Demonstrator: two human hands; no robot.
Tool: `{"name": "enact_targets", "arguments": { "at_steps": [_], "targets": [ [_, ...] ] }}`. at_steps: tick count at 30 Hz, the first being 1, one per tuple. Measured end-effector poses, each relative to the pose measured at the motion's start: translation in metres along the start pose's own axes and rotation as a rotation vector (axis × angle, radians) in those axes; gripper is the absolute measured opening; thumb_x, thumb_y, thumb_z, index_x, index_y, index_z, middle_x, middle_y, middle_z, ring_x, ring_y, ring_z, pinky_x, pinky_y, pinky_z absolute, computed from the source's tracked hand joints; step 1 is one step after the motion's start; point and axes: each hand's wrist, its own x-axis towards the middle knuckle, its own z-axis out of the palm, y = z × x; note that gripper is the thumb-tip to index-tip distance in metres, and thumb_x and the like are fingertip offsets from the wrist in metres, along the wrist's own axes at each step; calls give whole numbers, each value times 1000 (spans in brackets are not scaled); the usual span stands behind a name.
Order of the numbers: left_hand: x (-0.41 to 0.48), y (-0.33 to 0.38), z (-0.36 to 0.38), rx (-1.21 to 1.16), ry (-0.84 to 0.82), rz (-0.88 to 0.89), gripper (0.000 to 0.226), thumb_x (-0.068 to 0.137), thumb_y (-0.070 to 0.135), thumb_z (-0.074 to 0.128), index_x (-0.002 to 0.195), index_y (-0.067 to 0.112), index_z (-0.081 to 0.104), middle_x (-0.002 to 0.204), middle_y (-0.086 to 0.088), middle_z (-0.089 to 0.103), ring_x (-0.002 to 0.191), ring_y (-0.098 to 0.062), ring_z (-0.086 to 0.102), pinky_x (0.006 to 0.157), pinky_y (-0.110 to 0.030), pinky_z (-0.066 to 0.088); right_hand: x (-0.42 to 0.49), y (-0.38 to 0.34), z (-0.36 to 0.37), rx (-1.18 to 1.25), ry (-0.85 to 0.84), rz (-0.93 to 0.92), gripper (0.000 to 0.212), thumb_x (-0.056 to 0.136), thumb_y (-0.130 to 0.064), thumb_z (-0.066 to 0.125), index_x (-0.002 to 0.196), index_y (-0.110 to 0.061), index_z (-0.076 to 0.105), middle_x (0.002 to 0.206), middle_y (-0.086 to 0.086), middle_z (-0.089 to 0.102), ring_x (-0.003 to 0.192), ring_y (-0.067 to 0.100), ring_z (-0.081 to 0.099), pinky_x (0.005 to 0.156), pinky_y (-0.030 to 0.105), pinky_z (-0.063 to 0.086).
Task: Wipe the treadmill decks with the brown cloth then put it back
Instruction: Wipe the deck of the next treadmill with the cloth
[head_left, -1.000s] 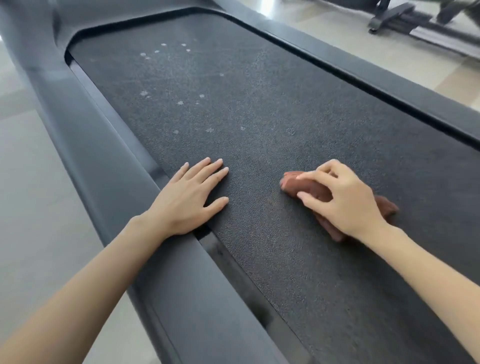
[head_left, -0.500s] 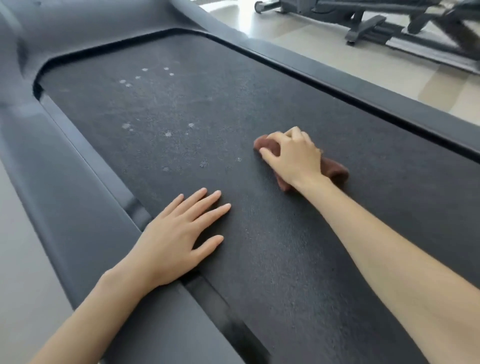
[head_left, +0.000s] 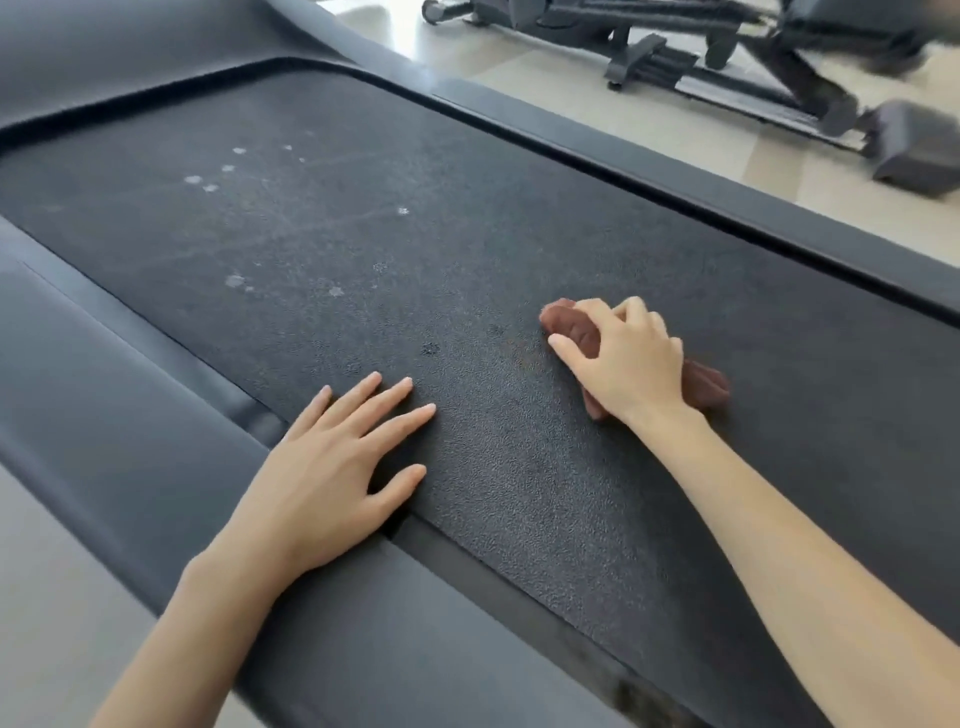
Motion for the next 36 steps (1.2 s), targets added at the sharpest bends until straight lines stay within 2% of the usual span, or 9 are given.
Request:
{"name": "enact_targets", "arguments": {
  "at_steps": [5,8,10,15,17,21,26,31,36],
  "targets": [
    [-6,-4,0,-18,-17,109,62,84,61,20,142,44,27,153,20,13,143,-3,3,116,-30,-3,-109,-27,-17,73,38,-325,44,80,-60,50,112,-33,61,99,1,53,90,23,53,74,38,45],
    [-15,-6,-1,-42,-15,168,63,83,61,19,141,42,33,152,19,19,143,-5,9,116,-30,0,-155,-3,-32,104,-3,-458,39,76,-56,54,107,-35,64,92,-4,54,83,18,54,69,36,45],
    [-20,-6,-1,-45,-7,183,60,85,61,21,141,42,33,152,19,19,143,-5,9,116,-30,-1,-150,27,-39,52,-8,-349,38,77,-54,57,109,-35,65,93,-5,55,87,19,56,72,40,47],
    [-18,-6,2,1,-17,188,53,91,54,34,143,42,29,154,19,15,143,-4,4,116,-31,-1,-89,54,-33,32,32,274,43,85,-52,57,123,-32,56,112,9,52,114,33,48,93,49,43],
    [-18,-6,1,-6,-13,175,53,91,53,35,142,42,30,154,18,17,143,-5,6,117,-32,0,-80,23,-23,37,42,237,45,84,-57,57,123,-34,56,113,8,50,115,31,46,92,46,39],
    [-17,-7,-2,-31,8,123,52,92,50,36,143,40,30,154,16,21,143,-5,10,118,-34,5,-108,-51,-14,55,30,-87,46,78,-62,55,115,-34,60,104,2,49,102,26,48,82,41,40],
    [-9,-46,-9,-19,78,-76,55,92,49,40,144,35,30,154,11,23,143,-10,13,117,-37,9,-134,-61,-15,142,39,-452,45,76,-61,50,104,-30,67,91,-1,54,85,23,56,69,39,45],
    [2,-77,-19,43,72,-161,54,92,53,35,144,39,28,156,8,17,144,-14,8,117,-38,7,-49,-63,7,167,89,-330,39,78,-54,62,109,-31,65,93,0,54,95,24,53,77,39,46],
    [0,-73,-17,54,95,-178,55,91,56,31,143,43,26,156,11,16,144,-11,6,118,-35,4,78,-81,33,103,100,-132,41,85,-55,55,118,-31,58,109,7,52,112,30,46,87,42,41]
  ]
}}
